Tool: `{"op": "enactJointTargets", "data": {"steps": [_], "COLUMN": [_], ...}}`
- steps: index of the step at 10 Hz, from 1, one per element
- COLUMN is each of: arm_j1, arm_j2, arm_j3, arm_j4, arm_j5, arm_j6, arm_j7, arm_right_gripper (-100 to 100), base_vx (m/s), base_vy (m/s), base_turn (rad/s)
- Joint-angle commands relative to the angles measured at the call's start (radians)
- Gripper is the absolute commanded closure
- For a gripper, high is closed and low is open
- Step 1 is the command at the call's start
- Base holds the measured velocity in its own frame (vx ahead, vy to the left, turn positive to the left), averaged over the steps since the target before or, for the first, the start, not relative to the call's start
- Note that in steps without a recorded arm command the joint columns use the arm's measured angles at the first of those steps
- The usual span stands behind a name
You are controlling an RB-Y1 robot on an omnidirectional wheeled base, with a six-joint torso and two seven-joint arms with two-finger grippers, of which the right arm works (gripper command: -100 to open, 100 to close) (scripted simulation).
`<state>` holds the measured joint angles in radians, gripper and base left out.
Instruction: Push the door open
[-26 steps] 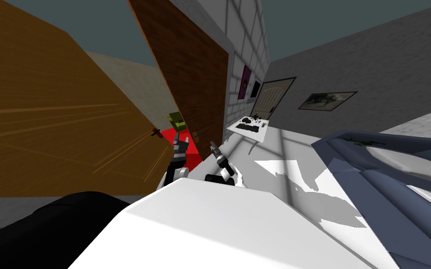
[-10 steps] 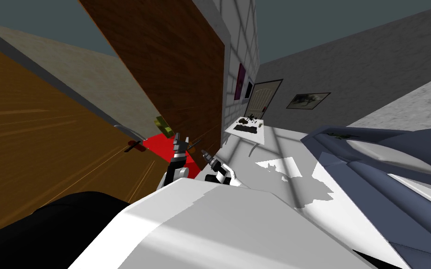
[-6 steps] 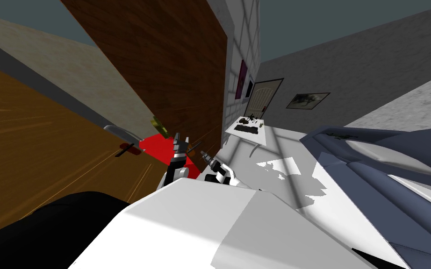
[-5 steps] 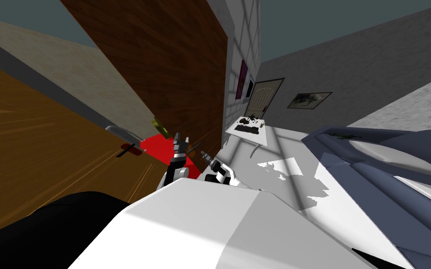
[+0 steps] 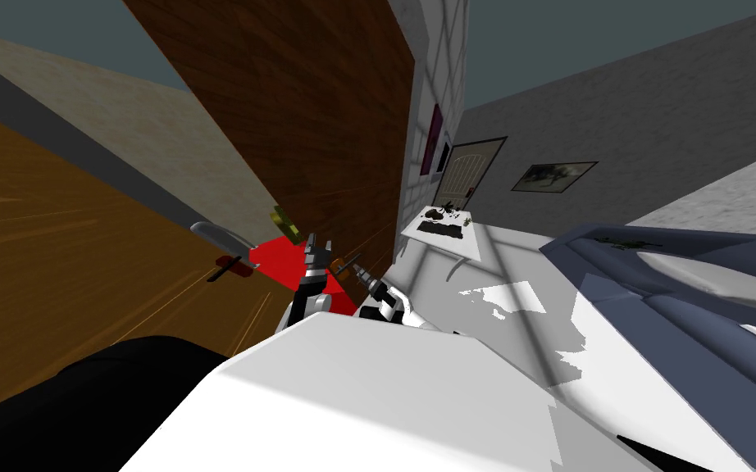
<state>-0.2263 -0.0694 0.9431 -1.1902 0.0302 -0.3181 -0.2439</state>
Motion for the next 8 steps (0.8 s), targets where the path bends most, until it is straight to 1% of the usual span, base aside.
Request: {"op": "enactJointTargets", "data": {"steps": [1,3,4,5,8], "arm_j1": [0.000,-0.001,0.000,0.000,0.000], "arm_j2": [0.008,0.020,0.016,0.016,0.016], "arm_j3": [-0.006,-0.013,-0.011,-0.011,-0.011], "arm_j4": [0.009,0.019,0.015,0.015,0.015], "arm_j5": [0.001,0.001,0.001,0.001,0.001], "arm_j6": [-0.001,-0.002,-0.001,-0.001,-0.001], "arm_j7": [0.003,0.006,0.005,0.005,0.005], "arm_right_gripper": [-100,-100,-100,100,100], "base_vx": [0.115,0.113,0.042,-0.003,-0.014], "base_vy": [0.147,0.166,0.070,-0.007,-0.023], "base_turn": [0.046,0.037,-0.004,-0.001,0.002]}}
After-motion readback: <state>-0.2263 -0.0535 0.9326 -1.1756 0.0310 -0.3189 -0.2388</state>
